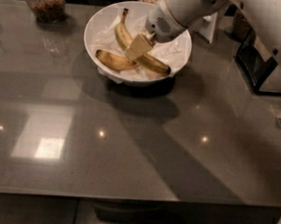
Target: Pick banana from white bowl
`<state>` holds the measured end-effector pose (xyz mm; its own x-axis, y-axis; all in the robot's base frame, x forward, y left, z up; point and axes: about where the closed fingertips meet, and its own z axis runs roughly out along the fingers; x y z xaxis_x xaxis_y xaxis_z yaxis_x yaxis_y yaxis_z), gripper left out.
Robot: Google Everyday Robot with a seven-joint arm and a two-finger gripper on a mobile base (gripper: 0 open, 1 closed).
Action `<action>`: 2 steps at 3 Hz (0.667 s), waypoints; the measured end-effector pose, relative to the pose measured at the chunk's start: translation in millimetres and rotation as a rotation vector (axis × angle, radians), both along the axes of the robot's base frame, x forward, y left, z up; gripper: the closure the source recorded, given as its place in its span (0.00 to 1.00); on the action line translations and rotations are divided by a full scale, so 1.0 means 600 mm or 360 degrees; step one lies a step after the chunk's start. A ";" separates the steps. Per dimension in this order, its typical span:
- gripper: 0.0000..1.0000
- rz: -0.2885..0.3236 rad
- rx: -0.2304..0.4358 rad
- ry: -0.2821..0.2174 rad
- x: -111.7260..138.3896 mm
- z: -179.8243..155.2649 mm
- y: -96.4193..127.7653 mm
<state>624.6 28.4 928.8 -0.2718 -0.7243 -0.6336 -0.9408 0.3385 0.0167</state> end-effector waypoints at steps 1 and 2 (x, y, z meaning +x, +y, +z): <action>1.00 0.0036 -0.0117 -0.0015 -0.021 0.033 -0.016; 1.00 0.0115 -0.0206 0.0023 -0.054 0.035 -0.035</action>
Offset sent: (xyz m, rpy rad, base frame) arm -0.0574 -0.0399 0.0243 -0.1994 0.0426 0.1306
